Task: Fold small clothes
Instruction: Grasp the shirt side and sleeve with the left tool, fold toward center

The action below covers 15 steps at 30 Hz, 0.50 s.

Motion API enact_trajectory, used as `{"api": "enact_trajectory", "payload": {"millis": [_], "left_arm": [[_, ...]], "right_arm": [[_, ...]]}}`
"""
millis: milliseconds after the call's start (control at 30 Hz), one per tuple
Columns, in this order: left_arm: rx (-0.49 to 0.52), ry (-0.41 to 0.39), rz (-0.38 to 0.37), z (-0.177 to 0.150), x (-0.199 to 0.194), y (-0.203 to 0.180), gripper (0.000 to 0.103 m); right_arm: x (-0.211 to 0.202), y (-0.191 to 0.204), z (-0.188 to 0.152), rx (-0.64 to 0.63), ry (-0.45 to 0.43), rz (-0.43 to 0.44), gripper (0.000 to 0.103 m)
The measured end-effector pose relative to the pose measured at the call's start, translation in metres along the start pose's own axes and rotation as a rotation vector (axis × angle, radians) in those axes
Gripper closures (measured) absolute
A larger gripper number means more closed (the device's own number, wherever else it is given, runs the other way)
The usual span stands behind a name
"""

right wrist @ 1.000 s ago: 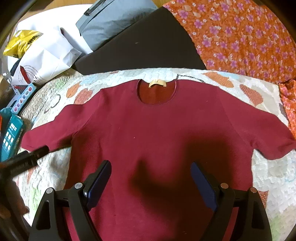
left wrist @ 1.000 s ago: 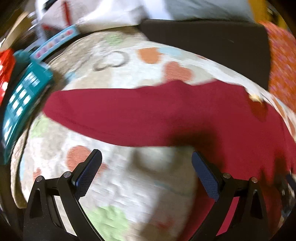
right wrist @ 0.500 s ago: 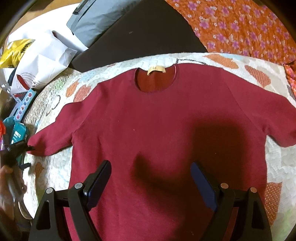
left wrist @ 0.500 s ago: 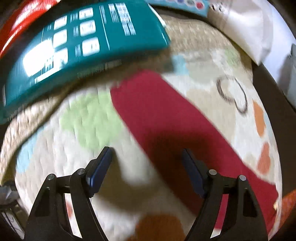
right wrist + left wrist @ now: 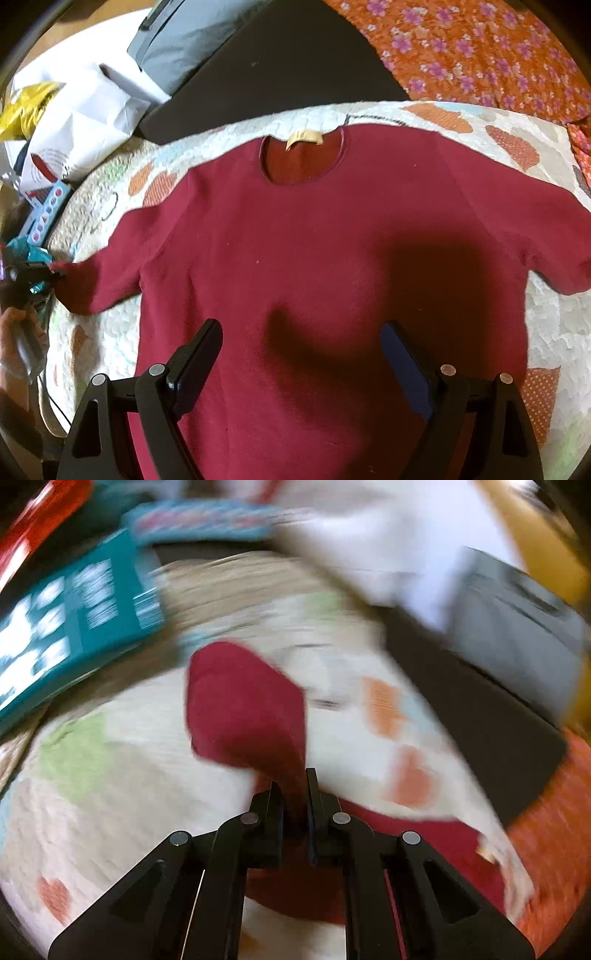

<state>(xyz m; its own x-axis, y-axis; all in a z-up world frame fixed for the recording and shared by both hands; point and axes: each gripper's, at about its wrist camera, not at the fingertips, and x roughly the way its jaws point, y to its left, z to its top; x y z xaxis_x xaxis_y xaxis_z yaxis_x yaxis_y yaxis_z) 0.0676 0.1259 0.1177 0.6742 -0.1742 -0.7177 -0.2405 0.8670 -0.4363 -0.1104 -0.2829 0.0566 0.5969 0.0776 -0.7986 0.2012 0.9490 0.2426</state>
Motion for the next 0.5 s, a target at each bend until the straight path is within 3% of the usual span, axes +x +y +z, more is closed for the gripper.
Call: {"api": "enact_trajectory", "payload": {"millis": [100, 267, 400, 500], "left_arm": [[0.117, 0.037, -0.175, -0.030, -0.023, -0.068, 0.095], [0.242, 0.153, -0.375, -0.093, -0.024, -0.159, 0.095], [0.356, 0.223, -0.427, -0.140, 0.005, -0.214, 0.094], [0.399, 0.350, -0.409, -0.165, 0.034, -0.228, 0.075]], "right_arm": [[-0.012, -0.010, 0.003, 0.015, -0.029, -0.003, 0.016], [-0.028, -0.030, 0.009, 0.048, -0.061, -0.014, 0.016], [-0.037, -0.049, 0.010, 0.074, -0.074, -0.030, 0.016], [-0.040, -0.063, 0.009, 0.080, -0.075, -0.053, 0.016]]}}
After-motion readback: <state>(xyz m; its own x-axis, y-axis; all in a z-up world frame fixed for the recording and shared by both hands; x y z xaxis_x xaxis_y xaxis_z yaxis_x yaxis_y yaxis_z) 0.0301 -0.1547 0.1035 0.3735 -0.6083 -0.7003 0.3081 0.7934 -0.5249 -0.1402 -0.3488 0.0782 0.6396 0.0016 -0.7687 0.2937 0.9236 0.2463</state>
